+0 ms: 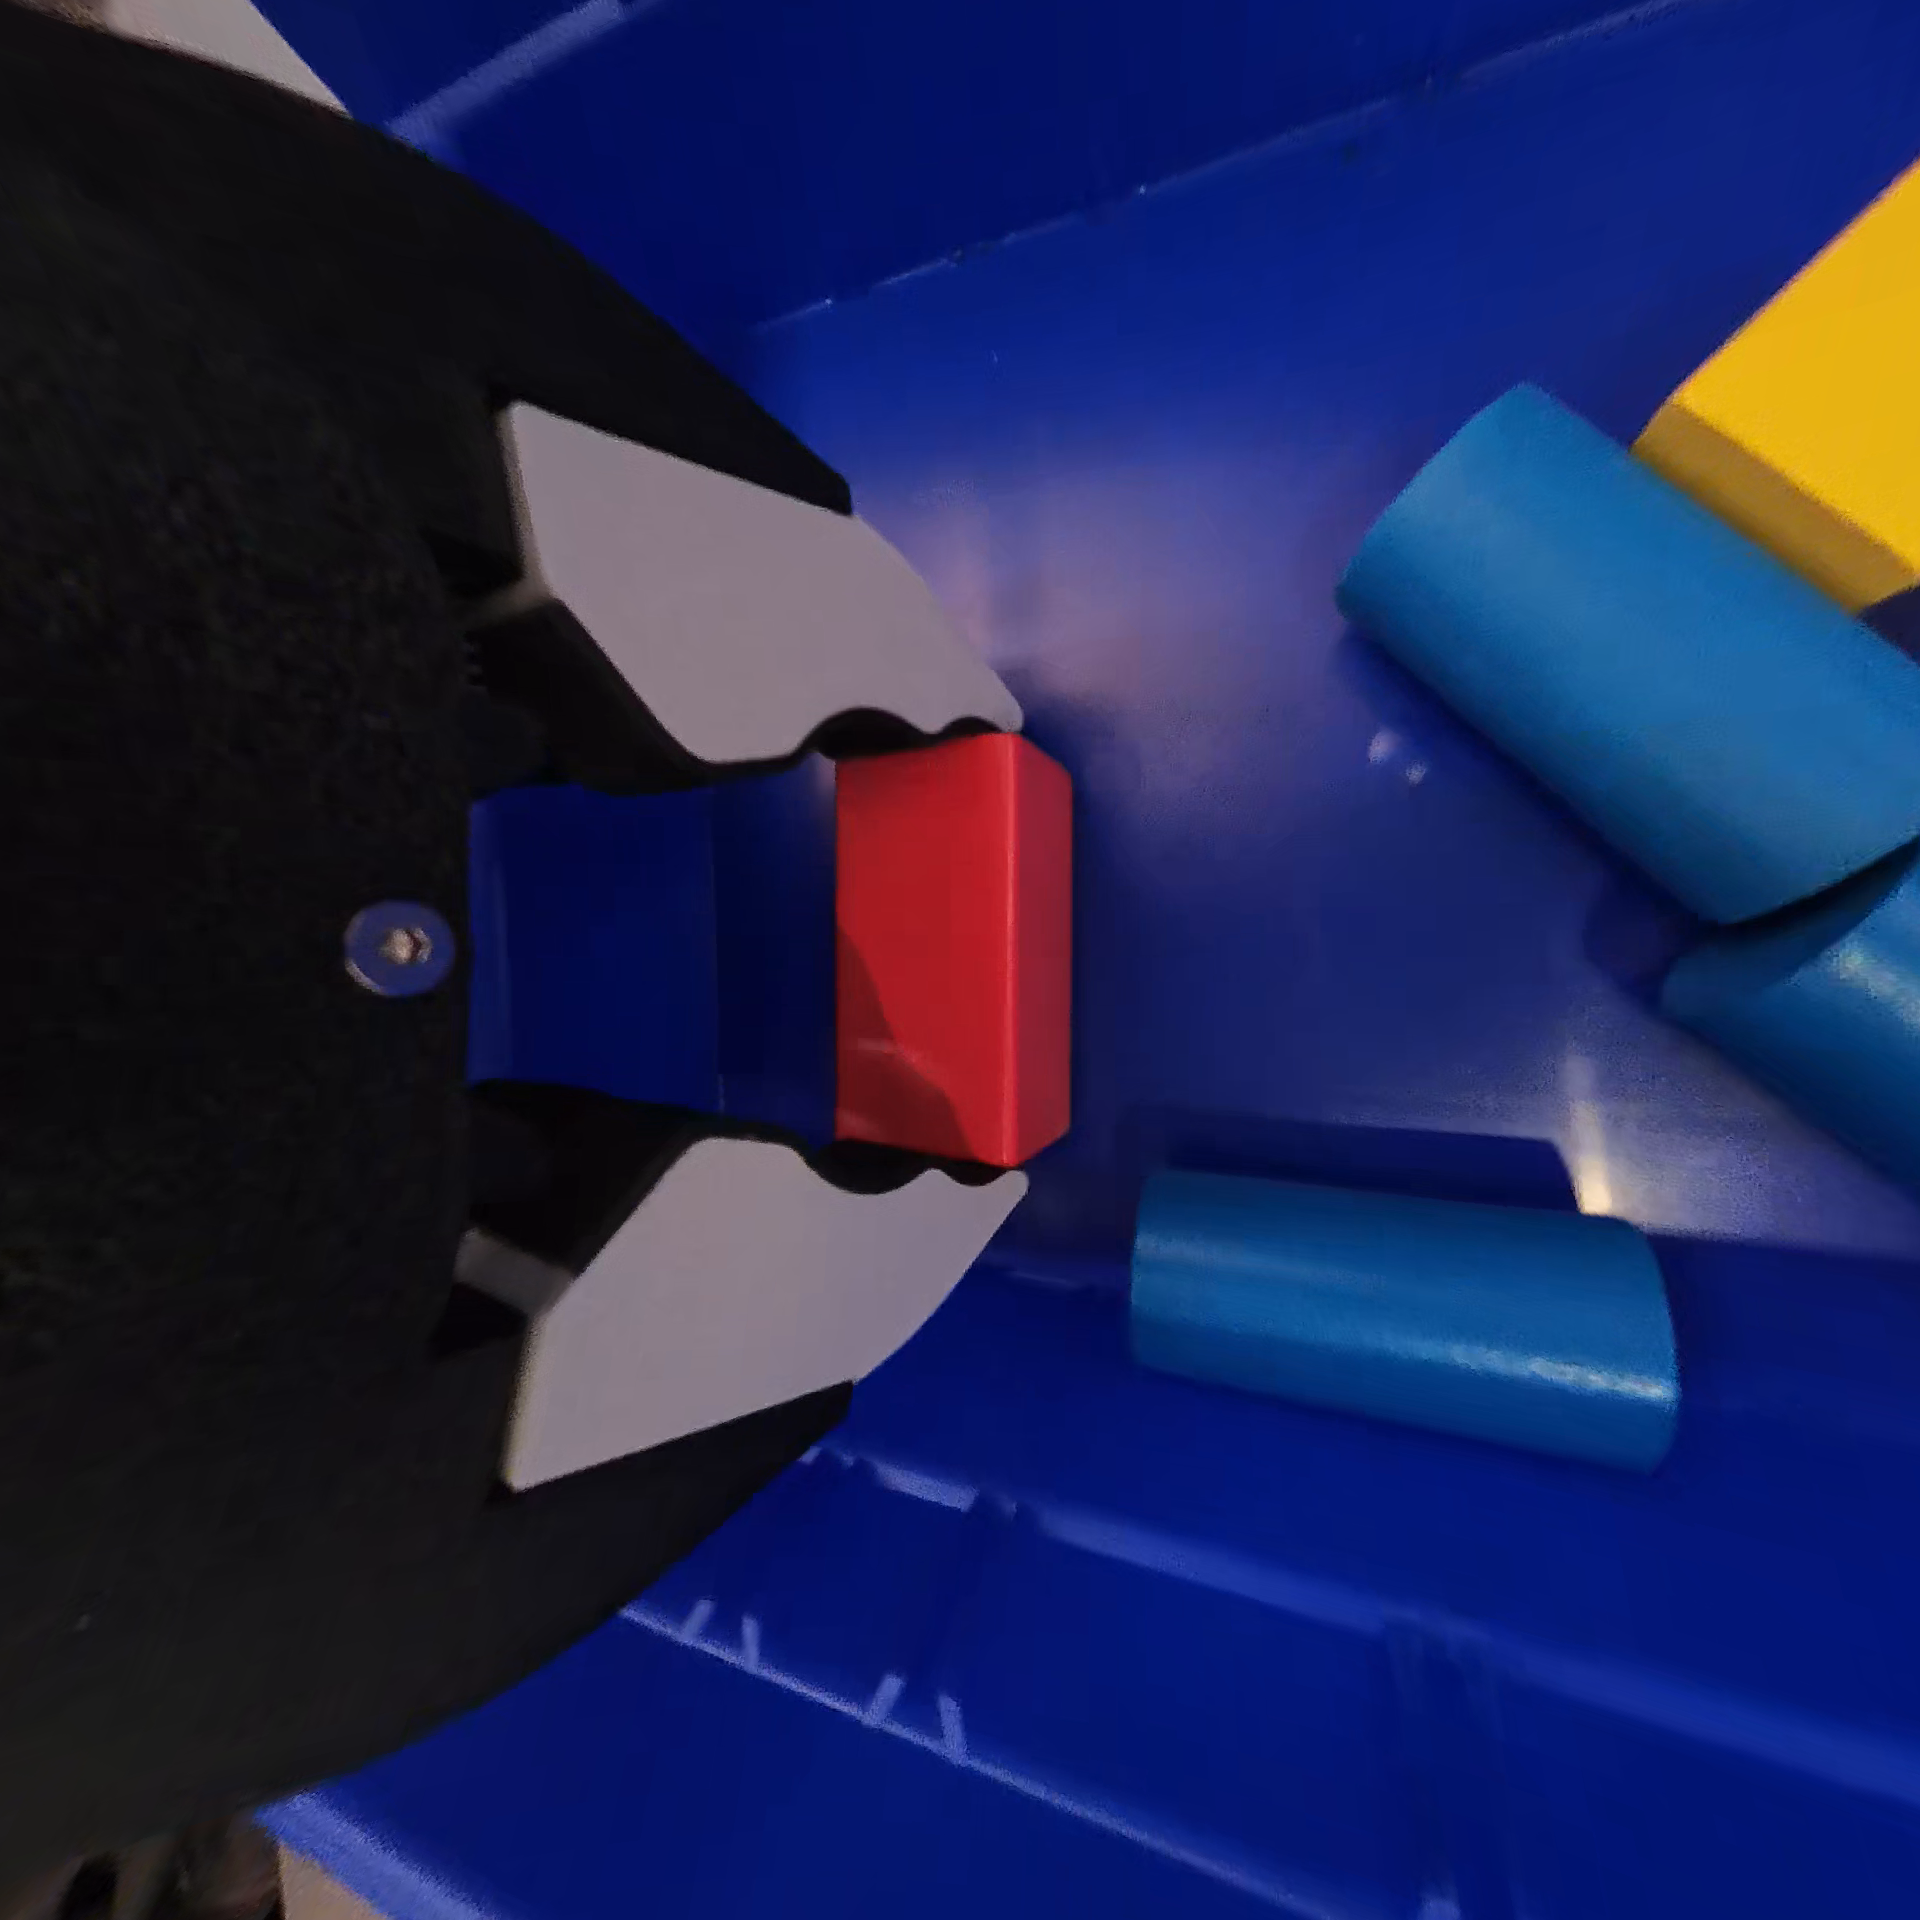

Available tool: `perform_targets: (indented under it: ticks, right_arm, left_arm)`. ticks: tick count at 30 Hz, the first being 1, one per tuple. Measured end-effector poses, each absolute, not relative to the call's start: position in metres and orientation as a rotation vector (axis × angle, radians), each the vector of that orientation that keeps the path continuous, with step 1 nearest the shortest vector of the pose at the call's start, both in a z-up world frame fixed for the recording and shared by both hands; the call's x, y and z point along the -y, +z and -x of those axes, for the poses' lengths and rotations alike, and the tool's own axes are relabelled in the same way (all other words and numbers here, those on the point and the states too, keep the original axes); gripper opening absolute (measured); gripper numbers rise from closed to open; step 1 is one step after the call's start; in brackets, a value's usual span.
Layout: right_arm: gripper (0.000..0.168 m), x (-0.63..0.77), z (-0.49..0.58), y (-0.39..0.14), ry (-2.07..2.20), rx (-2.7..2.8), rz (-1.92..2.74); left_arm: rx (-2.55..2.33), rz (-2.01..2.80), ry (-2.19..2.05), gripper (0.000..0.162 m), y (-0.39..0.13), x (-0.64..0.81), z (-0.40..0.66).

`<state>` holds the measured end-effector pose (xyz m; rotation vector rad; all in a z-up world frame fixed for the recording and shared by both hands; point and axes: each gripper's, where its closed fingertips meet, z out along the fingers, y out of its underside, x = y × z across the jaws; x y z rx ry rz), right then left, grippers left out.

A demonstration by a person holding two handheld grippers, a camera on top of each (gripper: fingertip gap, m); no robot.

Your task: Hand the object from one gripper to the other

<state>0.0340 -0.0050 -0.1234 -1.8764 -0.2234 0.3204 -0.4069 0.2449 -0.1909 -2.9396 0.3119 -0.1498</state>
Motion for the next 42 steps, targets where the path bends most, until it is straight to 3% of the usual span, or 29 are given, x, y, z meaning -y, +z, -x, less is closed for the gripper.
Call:
perform_targets:
  ticks: [8, 12, 18, 25, 29, 30, 32, 38, 42]
  right_arm:
    - [0.055, 0.0, -0.029, -0.109, 0.371, 0.21, 1.847]
    - [0.055, -0.025, -0.022, -0.076, 0.367, 0.279, 1.771]
    - [0.073, -0.092, 0.04, -0.051, 0.346, 0.675, 1.706]
    - [0.066, -0.115, 0.129, 0.007, 0.489, 0.93, 1.441]
    - [0.059, -0.112, 0.139, 0.001, 0.516, 0.962, 1.455]
    - [0.056, -0.112, 0.14, -0.004, 0.53, 0.969, 1.471]
    - [0.036, -0.108, 0.14, -0.012, 0.568, 0.99, 1.493]
    - [0.035, -0.098, 0.138, -0.013, 0.511, 1.027, 1.483]
    - [0.035, -0.09, 0.127, -0.009, 0.477, 1.061, 1.48]
  left_arm:
    - [-0.183, 2.512, -1.065, 0.071, -0.11, -0.248, 0.387]
    - [-0.252, 2.201, -1.517, 0.072, -0.035, -0.23, 0.337]
    - [-0.163, 1.901, -2.187, 0.071, 0.026, -0.182, 0.22]
    - [-0.321, 1.945, -2.476, 0.071, 0.022, -0.112, 0.127]
    - [-0.328, 1.98, -2.538, 0.071, 0.006, -0.097, 0.114]
    - [-0.331, 1.983, -2.559, 0.071, 0.003, -0.095, 0.112]
    - [-0.333, 1.992, -2.589, 0.071, -0.003, -0.091, 0.109]
    - [-0.428, 1.901, -2.663, 0.072, -0.001, -0.08, 0.112]
    - [-0.385, 1.836, -2.636, 0.084, -0.012, -0.086, 0.133]
